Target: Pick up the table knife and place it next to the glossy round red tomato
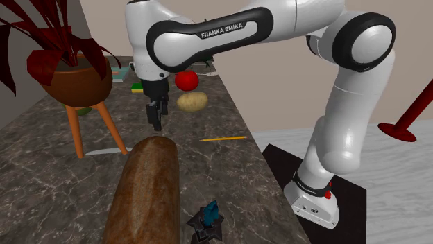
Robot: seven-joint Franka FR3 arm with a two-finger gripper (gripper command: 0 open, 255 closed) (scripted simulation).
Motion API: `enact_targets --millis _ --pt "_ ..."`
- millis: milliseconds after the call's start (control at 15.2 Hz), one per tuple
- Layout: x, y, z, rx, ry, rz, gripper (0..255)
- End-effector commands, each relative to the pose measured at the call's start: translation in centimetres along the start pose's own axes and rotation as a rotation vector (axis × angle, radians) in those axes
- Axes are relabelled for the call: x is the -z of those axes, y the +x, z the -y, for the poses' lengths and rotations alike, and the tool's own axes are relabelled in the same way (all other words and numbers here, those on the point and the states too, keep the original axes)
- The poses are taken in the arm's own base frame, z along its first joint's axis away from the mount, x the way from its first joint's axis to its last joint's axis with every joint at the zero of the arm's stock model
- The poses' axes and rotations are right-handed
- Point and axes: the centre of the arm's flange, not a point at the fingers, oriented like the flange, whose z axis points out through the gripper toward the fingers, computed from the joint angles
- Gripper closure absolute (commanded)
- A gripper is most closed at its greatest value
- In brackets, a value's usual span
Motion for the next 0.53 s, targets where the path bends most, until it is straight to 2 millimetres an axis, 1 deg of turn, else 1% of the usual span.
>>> enact_targets --millis 0,396,462 --pt "-0.3 2.1 1.4 0.038 0.0 -0.004 0" --pt "-1.7 8.1 6.1 0.152 0.001 -0.017 0" --pt "-1.8 8.7 6.6 0.164 0.001 -0.018 0"
